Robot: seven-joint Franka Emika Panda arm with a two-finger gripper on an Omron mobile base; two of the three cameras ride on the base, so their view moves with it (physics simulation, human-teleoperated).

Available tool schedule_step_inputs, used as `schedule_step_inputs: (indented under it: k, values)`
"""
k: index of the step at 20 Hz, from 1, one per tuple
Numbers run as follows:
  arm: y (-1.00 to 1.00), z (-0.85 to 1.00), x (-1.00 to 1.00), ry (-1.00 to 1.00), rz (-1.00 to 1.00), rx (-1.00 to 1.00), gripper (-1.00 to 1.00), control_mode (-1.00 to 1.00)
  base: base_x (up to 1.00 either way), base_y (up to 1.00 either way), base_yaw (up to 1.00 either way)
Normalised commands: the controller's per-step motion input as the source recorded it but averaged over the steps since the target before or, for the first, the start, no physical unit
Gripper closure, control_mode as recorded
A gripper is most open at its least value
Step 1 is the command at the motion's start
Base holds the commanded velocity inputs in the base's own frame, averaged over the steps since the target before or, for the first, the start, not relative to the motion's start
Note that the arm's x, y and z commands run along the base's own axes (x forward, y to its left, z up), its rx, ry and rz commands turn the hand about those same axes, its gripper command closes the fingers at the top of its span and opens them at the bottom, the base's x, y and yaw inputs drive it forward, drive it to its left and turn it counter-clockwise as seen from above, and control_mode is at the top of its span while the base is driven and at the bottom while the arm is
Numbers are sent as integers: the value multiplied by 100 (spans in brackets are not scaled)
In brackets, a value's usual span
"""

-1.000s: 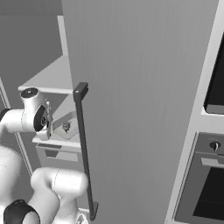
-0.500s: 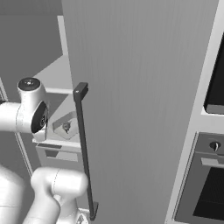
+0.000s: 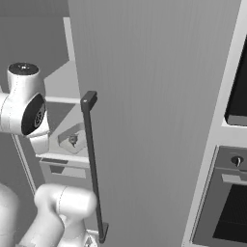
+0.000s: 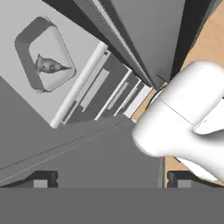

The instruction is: Take the meat container that has the fish and place it on the second highest rack of the freezer. Then take the vegetable container that has the carrot and avocado and place it on the highest rack of the freezer.

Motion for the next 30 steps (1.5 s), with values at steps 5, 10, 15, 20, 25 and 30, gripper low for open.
schedule_step_inputs:
  k: [5,10,15,20,25,30]
  values:
    - [-23,-12,-21,0,35,-30,-100,-100,0,0,0]
    - [-21,-24,-25,0,17,-16,-100,100,-16,-6,2]
    - [0,0,0,0,0,0,-100,100,-85,-80,1]
    - [0,0,0,0,0,0,-100,100,-12,-100,0]
    - [0,0,0,0,0,0,-100,100,2,-100,0]
    - [0,0,0,0,0,0,-100,100,0,-100,2]
